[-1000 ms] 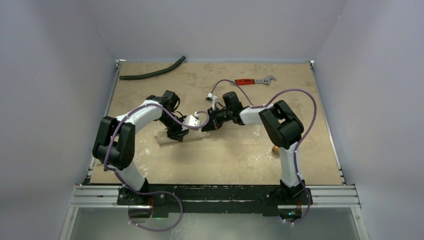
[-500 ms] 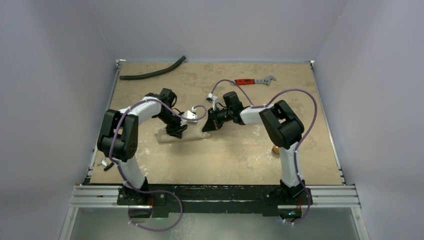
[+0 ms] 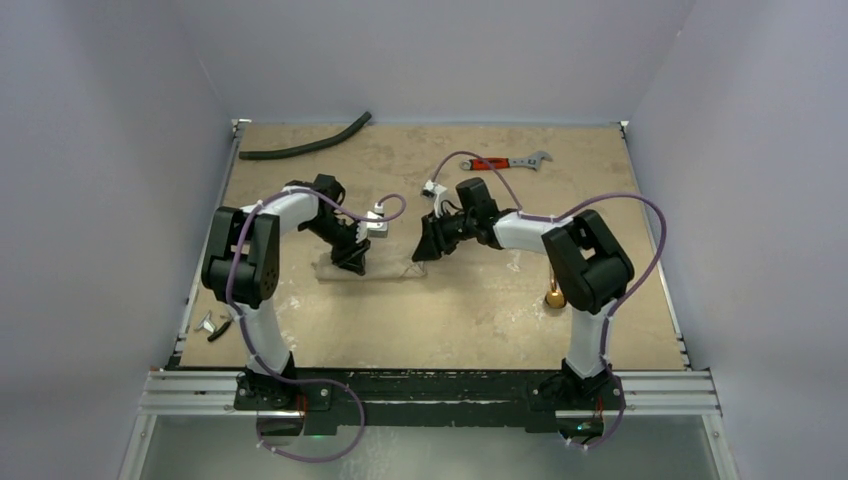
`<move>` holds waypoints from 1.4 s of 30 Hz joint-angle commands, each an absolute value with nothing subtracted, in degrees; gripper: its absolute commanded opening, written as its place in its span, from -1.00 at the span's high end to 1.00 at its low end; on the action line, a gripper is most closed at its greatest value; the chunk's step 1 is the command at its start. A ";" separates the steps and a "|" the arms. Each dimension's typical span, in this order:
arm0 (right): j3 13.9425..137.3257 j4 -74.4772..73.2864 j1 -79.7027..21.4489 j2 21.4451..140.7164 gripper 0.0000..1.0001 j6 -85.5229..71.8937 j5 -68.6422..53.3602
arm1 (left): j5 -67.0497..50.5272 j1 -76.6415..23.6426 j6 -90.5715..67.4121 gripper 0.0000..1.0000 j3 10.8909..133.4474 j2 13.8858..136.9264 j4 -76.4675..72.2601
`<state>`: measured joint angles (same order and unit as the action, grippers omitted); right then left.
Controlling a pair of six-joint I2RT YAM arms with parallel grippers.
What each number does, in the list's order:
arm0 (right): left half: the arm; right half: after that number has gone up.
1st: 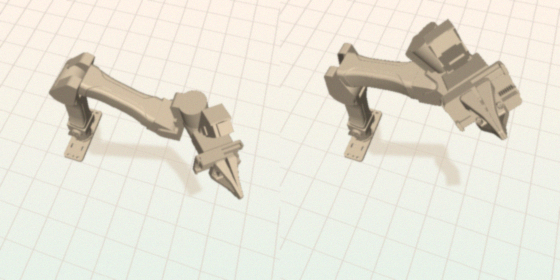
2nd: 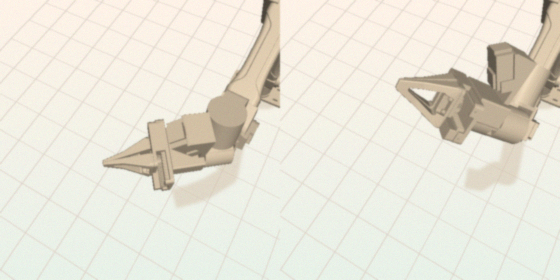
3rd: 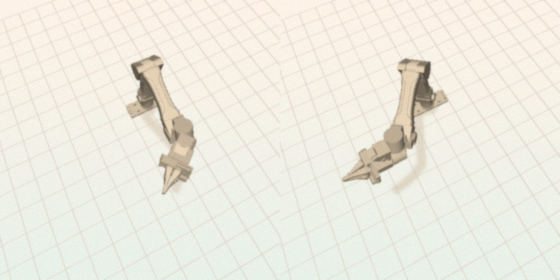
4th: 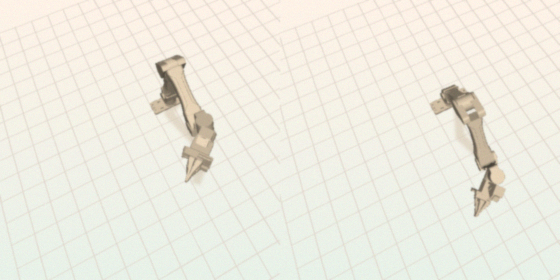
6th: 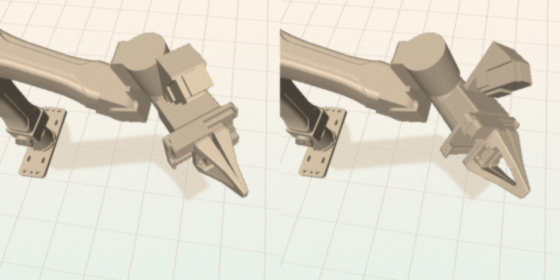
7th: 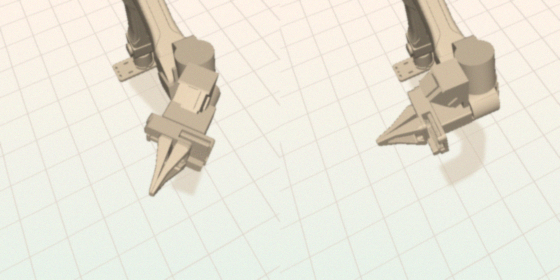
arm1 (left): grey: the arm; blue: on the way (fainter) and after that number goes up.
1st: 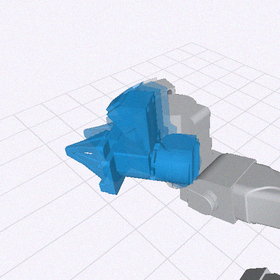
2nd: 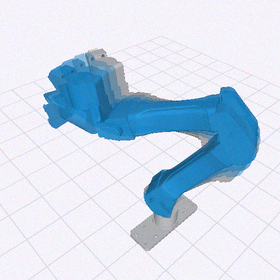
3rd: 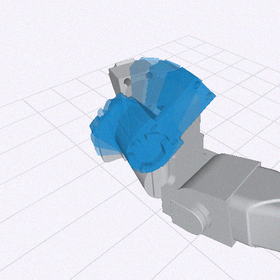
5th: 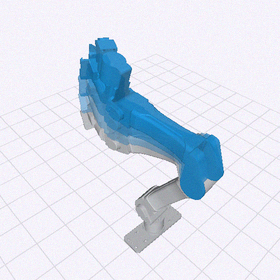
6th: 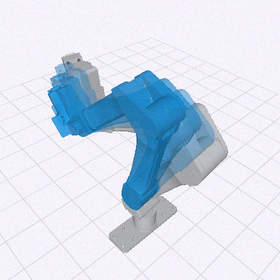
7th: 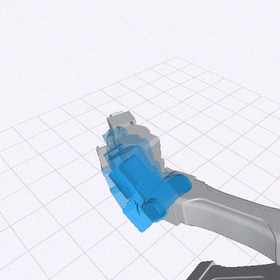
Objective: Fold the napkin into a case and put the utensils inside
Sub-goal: Smooth out the smaller rectangle-folded napkin at the center of the board.
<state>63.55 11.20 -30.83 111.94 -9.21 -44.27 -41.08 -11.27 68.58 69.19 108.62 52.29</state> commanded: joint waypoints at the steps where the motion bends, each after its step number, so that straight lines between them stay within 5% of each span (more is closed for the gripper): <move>1: 64.02 8.59 -30.06 106.12 0.15 -7.69 -38.32 | -41.54 -10.17 70.06 0.46 69.45 112.10 53.36; 4: 61.36 12.64 -30.49 103.61 0.28 -9.59 -37.23 | -42.84 -9.65 69.66 0.46 69.86 112.52 53.84; 10: 60.94 20.62 -36.66 105.07 1.00 -12.37 -38.43 | -45.53 -8.89 68.24 0.46 71.19 114.08 54.84; 25: 61.56 34.76 -33.42 124.44 1.00 -23.68 -50.42 | -45.25 -8.77 66.54 0.38 70.58 111.65 53.26; 30: 61.51 31.69 -33.44 125.10 1.00 -24.99 -49.96 | -43.88 -8.78 66.62 0.25 72.44 108.71 54.04; 42: 71.67 31.05 -35.30 125.32 1.00 -29.11 -51.35 | -42.59 -8.75 65.04 0.29 71.36 108.50 51.59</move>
